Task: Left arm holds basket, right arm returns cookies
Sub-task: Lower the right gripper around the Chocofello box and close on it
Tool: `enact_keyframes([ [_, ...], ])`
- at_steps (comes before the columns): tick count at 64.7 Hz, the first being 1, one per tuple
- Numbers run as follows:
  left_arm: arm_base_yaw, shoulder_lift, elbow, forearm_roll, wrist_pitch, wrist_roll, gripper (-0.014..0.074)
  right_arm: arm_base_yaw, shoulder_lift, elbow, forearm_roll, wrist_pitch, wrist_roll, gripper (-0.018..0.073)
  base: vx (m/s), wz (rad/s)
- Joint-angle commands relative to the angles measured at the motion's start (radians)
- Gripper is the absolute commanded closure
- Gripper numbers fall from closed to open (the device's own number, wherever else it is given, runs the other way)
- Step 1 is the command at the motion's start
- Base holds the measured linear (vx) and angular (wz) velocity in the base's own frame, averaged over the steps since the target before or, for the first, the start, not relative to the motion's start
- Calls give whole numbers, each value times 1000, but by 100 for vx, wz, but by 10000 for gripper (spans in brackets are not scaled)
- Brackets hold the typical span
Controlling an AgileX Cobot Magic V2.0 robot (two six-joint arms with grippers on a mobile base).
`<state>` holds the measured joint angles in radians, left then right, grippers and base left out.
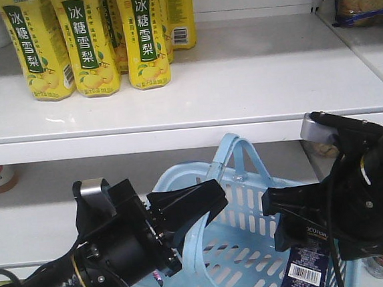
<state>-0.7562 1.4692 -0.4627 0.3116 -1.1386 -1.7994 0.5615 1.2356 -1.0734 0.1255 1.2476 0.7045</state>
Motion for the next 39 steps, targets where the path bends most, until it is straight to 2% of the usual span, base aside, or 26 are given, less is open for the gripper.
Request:
enact_keyframes([
  [1,29,-39,-39,-226,-234,27,596,-4,0,-22,-9,19,-11,24,0,0],
  [39,29,-39,-39,-226,-234,27,596,-4,84,-22,-62,20,-13,24,0,0],
])
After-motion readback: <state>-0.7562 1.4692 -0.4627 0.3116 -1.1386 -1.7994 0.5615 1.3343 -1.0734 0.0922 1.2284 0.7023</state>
